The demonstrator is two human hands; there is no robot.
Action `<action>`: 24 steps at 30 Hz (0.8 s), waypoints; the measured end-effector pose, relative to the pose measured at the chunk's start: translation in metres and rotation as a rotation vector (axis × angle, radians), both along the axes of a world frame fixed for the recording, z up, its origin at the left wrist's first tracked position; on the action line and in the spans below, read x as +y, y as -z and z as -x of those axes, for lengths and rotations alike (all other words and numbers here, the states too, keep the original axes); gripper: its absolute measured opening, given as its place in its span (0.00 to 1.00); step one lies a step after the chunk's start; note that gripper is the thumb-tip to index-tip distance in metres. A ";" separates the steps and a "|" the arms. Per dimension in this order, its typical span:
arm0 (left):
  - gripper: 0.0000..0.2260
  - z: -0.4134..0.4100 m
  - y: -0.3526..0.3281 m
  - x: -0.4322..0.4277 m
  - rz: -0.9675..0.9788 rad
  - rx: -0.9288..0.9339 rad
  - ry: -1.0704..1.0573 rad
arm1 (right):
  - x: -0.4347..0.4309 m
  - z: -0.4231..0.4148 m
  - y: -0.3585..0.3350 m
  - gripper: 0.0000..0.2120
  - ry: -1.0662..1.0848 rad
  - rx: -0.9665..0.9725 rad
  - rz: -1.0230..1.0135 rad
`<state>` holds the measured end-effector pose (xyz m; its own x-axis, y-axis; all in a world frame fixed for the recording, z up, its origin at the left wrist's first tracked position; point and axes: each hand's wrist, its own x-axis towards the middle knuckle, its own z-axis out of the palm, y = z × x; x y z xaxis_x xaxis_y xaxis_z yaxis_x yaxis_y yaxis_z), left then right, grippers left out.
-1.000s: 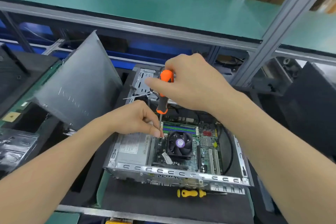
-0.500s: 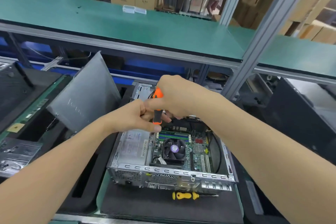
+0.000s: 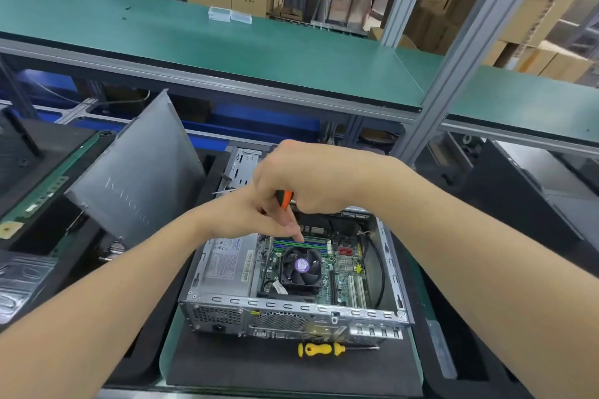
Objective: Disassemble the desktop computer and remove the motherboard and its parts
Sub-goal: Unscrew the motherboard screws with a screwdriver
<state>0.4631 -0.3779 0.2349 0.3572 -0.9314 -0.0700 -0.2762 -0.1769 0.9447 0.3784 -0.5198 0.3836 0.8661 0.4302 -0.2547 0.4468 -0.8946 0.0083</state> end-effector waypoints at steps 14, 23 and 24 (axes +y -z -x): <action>0.06 0.018 -0.003 -0.005 0.136 0.009 -0.055 | 0.036 -0.012 0.043 0.12 0.540 -0.229 0.025; 0.11 0.017 0.000 -0.009 0.085 -0.007 -0.100 | 0.015 -0.009 0.027 0.15 0.178 -0.129 0.032; 0.11 0.017 0.000 -0.009 0.072 -0.017 -0.102 | 0.011 -0.008 0.023 0.12 0.122 -0.074 0.020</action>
